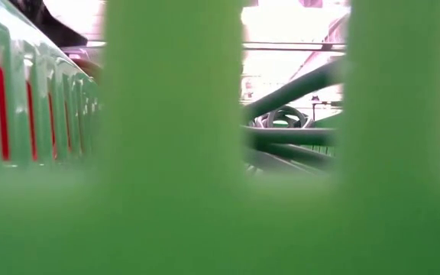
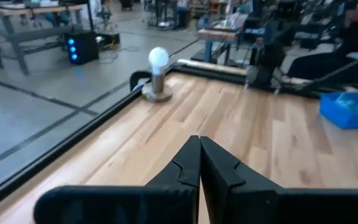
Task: Pick & Place USB Port
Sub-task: Return to Home Position
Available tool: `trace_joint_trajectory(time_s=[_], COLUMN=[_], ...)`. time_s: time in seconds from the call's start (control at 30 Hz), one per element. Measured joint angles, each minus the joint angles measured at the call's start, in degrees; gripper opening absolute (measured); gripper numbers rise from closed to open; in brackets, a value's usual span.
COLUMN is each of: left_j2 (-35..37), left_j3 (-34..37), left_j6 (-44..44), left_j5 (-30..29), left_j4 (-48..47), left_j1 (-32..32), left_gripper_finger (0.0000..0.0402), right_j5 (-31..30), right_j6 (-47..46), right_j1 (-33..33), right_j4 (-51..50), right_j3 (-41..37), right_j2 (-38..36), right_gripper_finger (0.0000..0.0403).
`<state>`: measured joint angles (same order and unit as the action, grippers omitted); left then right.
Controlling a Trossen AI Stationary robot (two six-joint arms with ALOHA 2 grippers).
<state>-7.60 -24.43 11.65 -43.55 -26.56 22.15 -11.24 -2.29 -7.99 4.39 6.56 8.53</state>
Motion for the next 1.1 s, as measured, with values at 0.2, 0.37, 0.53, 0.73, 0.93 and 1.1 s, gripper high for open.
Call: trace_joint_trajectory(time_s=[0.2,0.37,0.53,0.73,0.93,1.1], left_j2=[0.0,0.0,0.04,0.04,1.17,1.92], left_j3=[5.48,9.31,12.55,17.0,18.64,18.74], left_j6=[0.13,-0.83,0.81,0.67,1.74,1.82], left_j5=[-3.39,-3.36,-3.53,-2.28,-1.56,0.07], left_j4=[5.23,7.58,8.4,13.43,14.32,13.63], left_j1=[-0.02,0.0,0.0,0.0,0.0,0.02], left_gripper_finger=[0.0,0.0,0.0,0.0,0.0,0.0], right_j5=[3.8,4.85,4.26,4.22,3.36,4.37], right_j6=[-3.38,-3.14,-2.2,-1.92,-2.14,-0.13], right_j1=[2.72,3.21,3.21,3.19,3.21,3.21], right_j4=[1.02,1.04,0.82,0.2,3.59,5.89], right_j3=[-1.92,-1.92,-1.9,-1.96,-6.01,-6.01], right_j2=[-0.01,0.0,0.0,0.03,0.3,0.42], right_gripper_finger=[0.0,0.0,0.0,0.0,0.0,0.0])
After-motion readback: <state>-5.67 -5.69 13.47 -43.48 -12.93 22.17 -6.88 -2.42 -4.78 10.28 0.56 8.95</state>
